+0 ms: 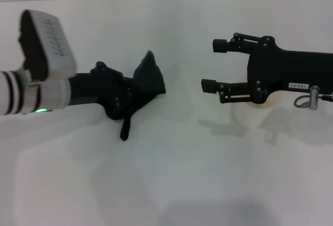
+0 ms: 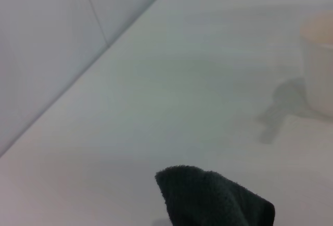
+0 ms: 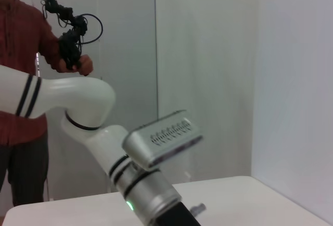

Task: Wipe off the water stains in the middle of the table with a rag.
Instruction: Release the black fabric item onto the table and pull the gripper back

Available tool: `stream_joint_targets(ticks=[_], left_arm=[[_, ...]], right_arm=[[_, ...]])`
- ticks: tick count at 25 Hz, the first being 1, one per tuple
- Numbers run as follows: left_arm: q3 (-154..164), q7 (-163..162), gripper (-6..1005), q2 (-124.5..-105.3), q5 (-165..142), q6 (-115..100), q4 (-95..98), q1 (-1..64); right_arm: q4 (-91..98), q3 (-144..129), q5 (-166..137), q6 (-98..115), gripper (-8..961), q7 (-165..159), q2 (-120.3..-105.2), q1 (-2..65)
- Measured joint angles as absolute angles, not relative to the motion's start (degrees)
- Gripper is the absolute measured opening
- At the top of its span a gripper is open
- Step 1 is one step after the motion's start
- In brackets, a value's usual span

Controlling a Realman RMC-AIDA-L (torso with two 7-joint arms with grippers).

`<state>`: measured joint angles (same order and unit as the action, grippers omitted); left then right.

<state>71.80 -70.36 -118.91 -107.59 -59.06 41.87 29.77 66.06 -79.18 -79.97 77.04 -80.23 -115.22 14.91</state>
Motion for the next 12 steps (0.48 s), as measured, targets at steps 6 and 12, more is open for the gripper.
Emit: stream_joint_targets(ticks=[6,12], left_arm=[[65.5,-68.3,90,-118.73,-107.61,-64.47,41.32,29.32],[65.33,-69.08,93,-118.43,-109.58,-66.39,41.21,29.34]], right_arm=[[65.78,-80.68,-79.15,74.93,856,-79.72,-115.22,14.94],[65.78,-80.92,-78.6,74.73,856,-79.52,-115.22,14.94]])
